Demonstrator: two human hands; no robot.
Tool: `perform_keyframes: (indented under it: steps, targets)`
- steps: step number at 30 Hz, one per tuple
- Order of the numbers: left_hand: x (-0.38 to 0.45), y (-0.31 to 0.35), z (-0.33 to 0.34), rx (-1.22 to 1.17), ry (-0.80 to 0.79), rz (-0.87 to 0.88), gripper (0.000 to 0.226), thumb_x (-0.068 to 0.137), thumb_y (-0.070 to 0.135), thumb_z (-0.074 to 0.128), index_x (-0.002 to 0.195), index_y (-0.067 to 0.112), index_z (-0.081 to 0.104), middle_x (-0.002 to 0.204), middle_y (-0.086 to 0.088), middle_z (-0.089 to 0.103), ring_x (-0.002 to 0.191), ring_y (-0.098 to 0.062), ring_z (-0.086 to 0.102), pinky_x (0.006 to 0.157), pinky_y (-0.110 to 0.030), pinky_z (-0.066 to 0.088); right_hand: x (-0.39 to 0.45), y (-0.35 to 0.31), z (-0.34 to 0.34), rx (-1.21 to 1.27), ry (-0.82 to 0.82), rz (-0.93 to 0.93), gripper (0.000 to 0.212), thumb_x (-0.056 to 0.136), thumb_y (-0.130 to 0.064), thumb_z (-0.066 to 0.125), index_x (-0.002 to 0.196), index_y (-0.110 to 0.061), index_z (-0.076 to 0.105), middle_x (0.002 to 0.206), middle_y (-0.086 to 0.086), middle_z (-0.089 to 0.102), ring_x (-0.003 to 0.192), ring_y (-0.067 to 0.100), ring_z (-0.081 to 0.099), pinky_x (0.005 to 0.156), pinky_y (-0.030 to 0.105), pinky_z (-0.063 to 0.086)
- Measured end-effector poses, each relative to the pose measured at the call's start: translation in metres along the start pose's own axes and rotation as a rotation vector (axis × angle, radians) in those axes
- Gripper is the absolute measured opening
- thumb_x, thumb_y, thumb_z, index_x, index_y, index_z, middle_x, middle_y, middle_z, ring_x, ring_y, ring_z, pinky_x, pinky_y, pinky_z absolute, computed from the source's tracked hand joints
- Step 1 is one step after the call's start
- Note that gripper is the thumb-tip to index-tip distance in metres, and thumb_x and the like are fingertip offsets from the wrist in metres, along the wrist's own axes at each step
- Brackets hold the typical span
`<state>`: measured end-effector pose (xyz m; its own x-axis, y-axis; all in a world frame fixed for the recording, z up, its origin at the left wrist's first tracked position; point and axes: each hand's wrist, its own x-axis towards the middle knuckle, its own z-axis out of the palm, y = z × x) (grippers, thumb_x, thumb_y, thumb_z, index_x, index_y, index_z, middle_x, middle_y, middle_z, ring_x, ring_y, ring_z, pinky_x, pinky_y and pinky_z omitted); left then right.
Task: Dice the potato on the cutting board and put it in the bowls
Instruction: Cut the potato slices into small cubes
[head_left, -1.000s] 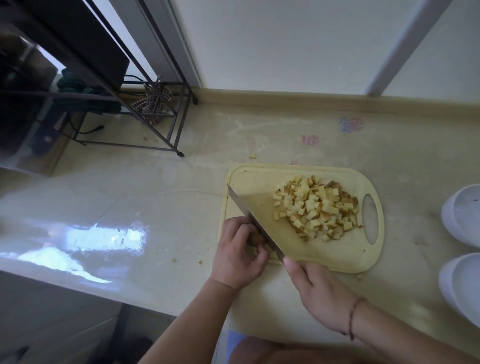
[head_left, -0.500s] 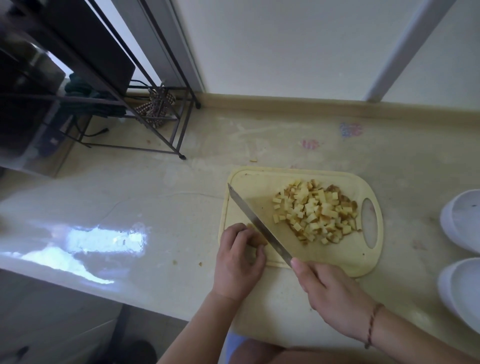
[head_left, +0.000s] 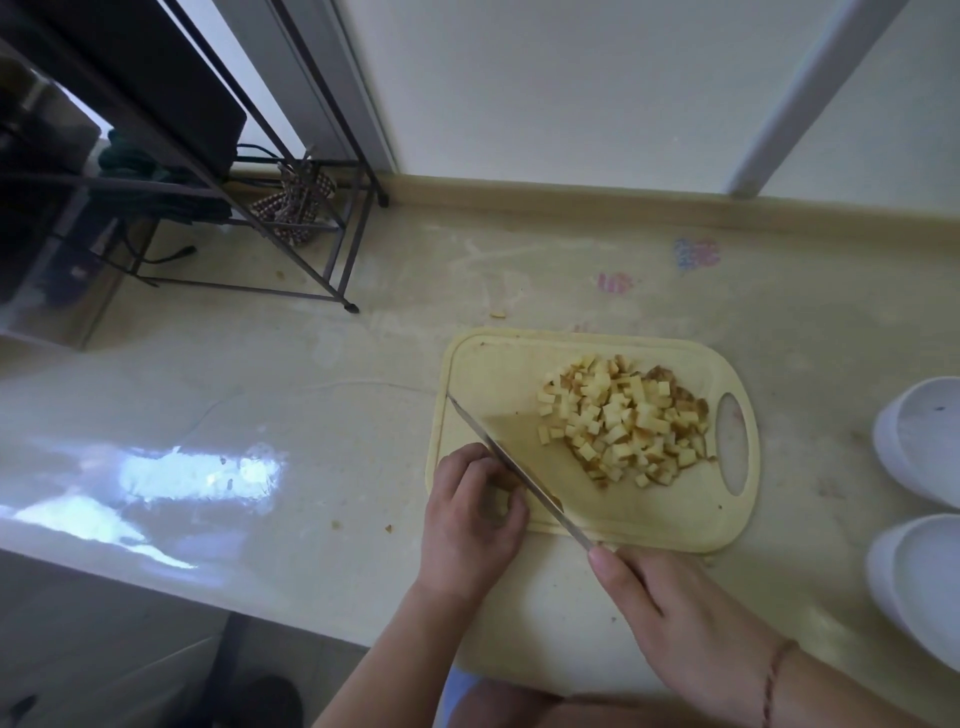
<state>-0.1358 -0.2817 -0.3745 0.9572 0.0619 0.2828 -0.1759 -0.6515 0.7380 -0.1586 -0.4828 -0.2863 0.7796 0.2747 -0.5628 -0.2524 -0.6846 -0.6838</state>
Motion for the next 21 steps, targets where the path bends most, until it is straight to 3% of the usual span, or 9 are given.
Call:
perform_keyframes:
  steps: [3,7,14,19,21]
  targets:
    - [0.002,0.001,-0.002,-0.026,0.009,0.013,0.041,0.069,-0.002,0.08,0.099,0.019,0.061,0.11,0.007,0.057,0.102,-0.014,0.062,0.087,-0.025,0.053,0.011,-0.004,0.003,-0.056,-0.013,0.01,0.087,0.077,-0.089,0.004,0.067,-0.014,0.047,0.062,0.004,0.056,0.061,0.013,0.053,0.065,0.023,0.044]
    - [0.001,-0.001,-0.002,-0.025,0.004,0.009,0.037,0.069,-0.002,0.078,0.096,0.017,0.061,0.106,0.006,0.057,0.1,-0.015,0.061,0.086,-0.026,0.053,0.036,-0.018,0.003,-0.028,-0.03,0.013,0.058,0.083,-0.068,0.016,0.061,-0.022,0.041,0.054,-0.003,0.044,0.05,0.007,0.042,0.055,0.023,0.035]
    - [-0.004,-0.003,-0.003,-0.035,0.063,-0.014,0.029,0.074,0.0,0.072,0.093,0.02,0.062,0.102,0.004,0.056,0.096,-0.016,0.061,0.086,-0.024,0.051,0.034,-0.012,-0.002,-0.003,-0.014,0.032,0.065,0.078,-0.077,0.016,0.063,-0.018,0.041,0.054,-0.003,0.044,0.051,0.008,0.041,0.059,0.027,0.04]
    - [-0.004,-0.006,-0.002,0.034,0.121,-0.012,0.01,0.076,0.009,0.069,0.084,0.013,0.066,0.095,0.008,0.059,0.093,-0.014,0.058,0.084,-0.036,0.049,0.023,-0.02,-0.001,0.056,-0.025,0.016,0.065,0.078,-0.078,0.022,0.063,-0.017,0.04,0.052,-0.003,0.04,0.05,0.011,0.038,0.058,0.035,0.039]
    - [-0.005,-0.007,-0.001,0.067,0.126,-0.031,0.004,0.077,0.013,0.069,0.081,0.013,0.067,0.089,0.006,0.064,0.094,-0.016,0.058,0.087,-0.039,0.046,0.018,-0.019,-0.001,0.048,-0.024,0.01,0.074,0.079,-0.087,0.022,0.064,-0.017,0.042,0.054,-0.002,0.041,0.053,0.012,0.043,0.061,0.039,0.044]
